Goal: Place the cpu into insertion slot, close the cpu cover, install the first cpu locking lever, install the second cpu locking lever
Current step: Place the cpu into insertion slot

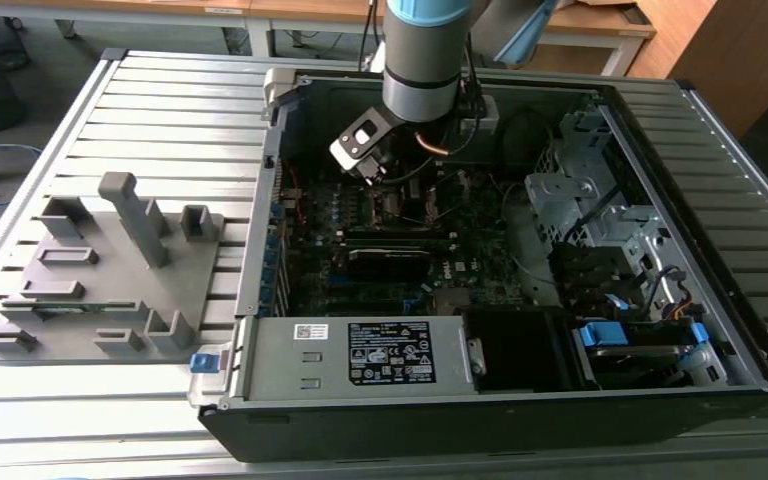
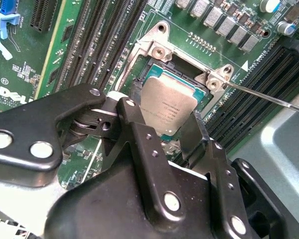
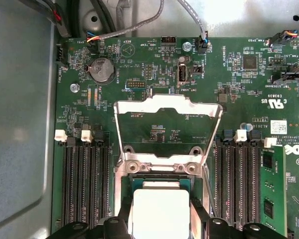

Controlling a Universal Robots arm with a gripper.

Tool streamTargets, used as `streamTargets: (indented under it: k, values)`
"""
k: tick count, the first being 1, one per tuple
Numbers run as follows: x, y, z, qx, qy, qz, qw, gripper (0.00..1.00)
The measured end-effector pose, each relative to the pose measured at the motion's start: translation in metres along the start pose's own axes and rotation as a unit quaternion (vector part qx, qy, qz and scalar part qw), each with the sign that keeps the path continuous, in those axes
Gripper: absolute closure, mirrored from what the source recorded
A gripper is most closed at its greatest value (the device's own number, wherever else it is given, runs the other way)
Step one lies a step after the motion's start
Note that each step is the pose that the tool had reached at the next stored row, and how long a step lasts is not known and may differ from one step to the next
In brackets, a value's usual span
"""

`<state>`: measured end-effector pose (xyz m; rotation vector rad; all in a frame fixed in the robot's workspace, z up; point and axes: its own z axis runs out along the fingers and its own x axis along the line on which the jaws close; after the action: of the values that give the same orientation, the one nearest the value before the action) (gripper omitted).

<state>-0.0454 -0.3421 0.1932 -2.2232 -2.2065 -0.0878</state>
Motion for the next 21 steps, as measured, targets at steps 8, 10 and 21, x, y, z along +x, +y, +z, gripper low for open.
streamTargets:
  k: [8,10,21]
  values:
    - [-0.0001,-0.0007,0.0014,0.0001,-0.0002,0.0,1.0,0.46]
    - [-0.0001,-0.0007,0.0015,0.0001,-0.0002,0.0,1.0,0.46]
    - [-0.0001,-0.0007,0.0019,0.0,0.0,0.0,1.0,0.46]
